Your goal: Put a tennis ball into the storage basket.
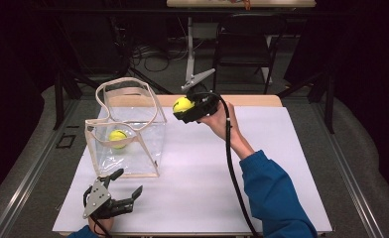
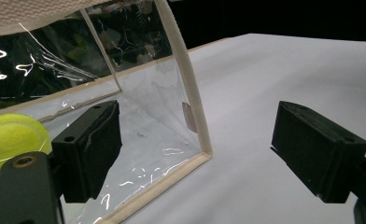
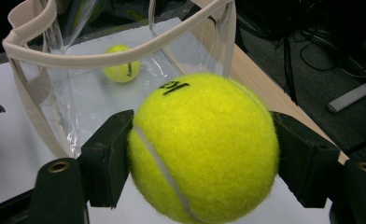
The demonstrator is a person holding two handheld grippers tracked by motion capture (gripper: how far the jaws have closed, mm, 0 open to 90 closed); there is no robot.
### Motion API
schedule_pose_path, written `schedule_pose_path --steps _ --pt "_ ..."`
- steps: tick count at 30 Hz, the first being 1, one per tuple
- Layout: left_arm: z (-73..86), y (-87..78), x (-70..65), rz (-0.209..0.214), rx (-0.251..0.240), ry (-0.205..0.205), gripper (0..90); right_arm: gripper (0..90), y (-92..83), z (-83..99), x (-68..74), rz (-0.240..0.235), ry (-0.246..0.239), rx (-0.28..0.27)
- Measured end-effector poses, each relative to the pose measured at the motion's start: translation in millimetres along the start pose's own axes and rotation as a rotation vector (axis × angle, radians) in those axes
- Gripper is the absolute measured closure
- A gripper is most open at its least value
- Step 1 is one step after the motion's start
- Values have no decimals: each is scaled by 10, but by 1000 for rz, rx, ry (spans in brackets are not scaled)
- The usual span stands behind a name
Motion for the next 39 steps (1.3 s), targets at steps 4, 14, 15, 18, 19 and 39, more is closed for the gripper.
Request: schedule_pose_path --steps 4,14,15,18,19,39 --pt "-5 4 -5 3 -1 2 158 264 -12 -16 7 3 -1 -7" --pt "-7 5 -7 9 -1 -1 158 264 -11 -118 24 9 -5 -10" --pt "-8 1 -8 8 -2 -1 158 264 -7 -134 31 11 -6 -10" --pt "-7 -5 0 3 -7 -7 158 264 -17 -189 52 13 -12 -19" --pt "-7 -4 -1 4 -7 -7 158 265 -27 -212 60 11 -11 -22" --pt "-10 7 -15 12 -2 2 158 264 -45 -431 163 -2 -48 -28"
Point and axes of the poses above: each handheld gripper's, and its own axes: y roughly forward along the jaws, z roughly out of its underside, x roughly to its left, the point moved 4 cm from there along y, roughly forward along the jaws, and after that the axes turned 3 degrees about z, right-handed, at the moved point
